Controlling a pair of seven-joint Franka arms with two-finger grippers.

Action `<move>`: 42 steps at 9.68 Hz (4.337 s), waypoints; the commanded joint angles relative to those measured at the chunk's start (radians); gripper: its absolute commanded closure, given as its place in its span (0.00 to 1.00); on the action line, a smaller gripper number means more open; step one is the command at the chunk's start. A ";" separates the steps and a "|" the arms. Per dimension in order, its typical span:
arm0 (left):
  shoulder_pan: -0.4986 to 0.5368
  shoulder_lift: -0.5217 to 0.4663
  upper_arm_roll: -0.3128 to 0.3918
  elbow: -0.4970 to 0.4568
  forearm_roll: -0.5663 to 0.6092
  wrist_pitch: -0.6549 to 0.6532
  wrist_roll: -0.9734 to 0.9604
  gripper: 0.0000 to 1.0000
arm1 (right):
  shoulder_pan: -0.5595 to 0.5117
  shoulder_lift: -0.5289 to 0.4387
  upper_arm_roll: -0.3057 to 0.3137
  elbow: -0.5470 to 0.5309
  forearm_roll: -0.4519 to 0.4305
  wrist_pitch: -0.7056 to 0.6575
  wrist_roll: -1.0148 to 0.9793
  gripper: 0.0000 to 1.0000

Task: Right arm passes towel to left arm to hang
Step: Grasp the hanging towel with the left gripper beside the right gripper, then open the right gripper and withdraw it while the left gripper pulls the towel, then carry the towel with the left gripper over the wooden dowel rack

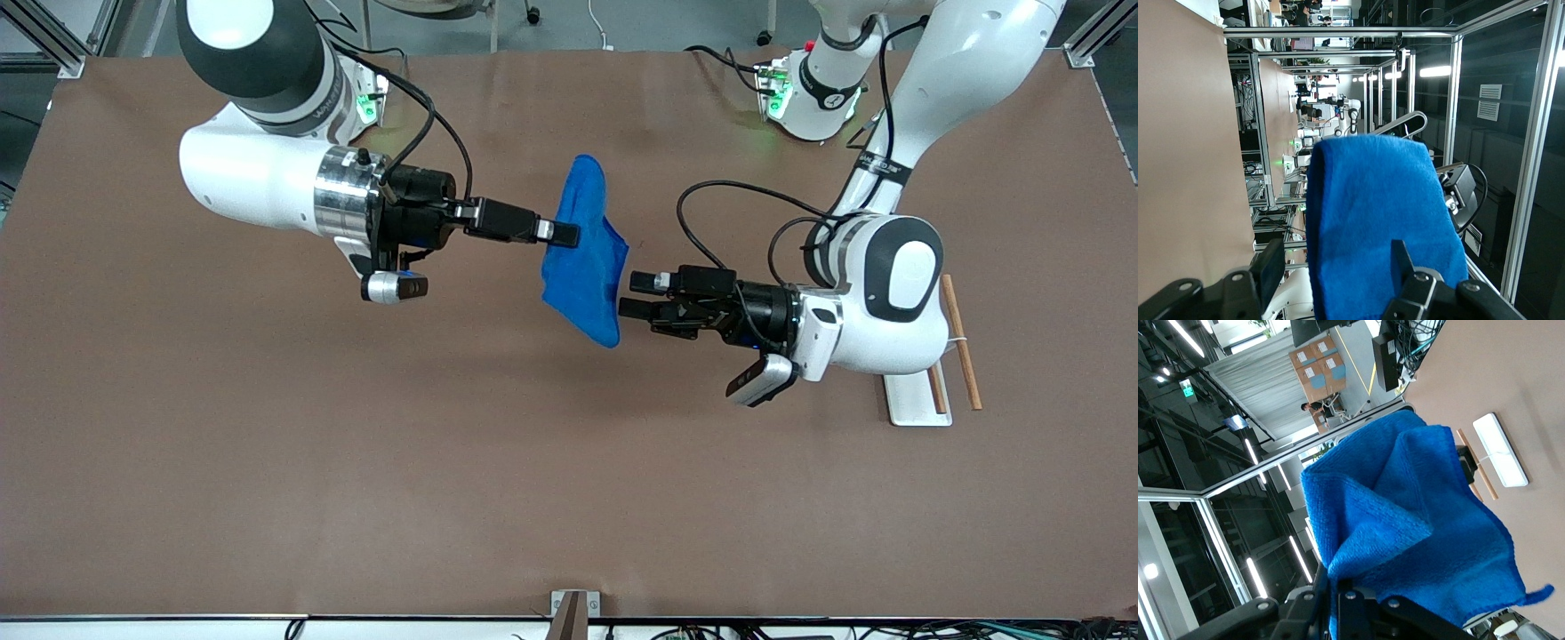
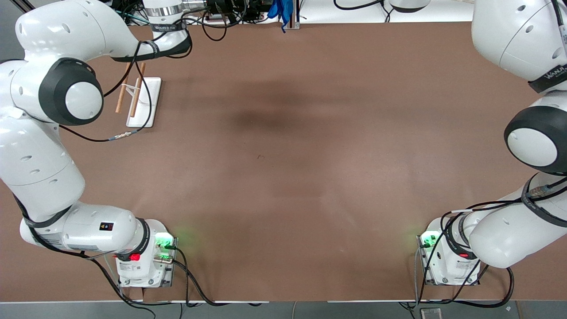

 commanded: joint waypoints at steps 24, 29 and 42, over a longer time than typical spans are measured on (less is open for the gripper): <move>0.116 -0.035 -0.004 -0.007 0.406 0.056 -0.309 1.00 | -0.196 -0.036 -0.025 -0.111 -0.497 -0.047 0.002 0.00; 0.179 -0.052 -0.007 0.089 0.883 0.050 -0.739 1.00 | -0.388 -0.111 -0.027 -0.117 -1.415 -0.361 0.009 0.00; 0.276 -0.109 0.002 0.106 1.401 -0.186 -1.240 1.00 | -0.573 -0.317 -0.027 -0.182 -1.705 -0.490 -0.235 0.00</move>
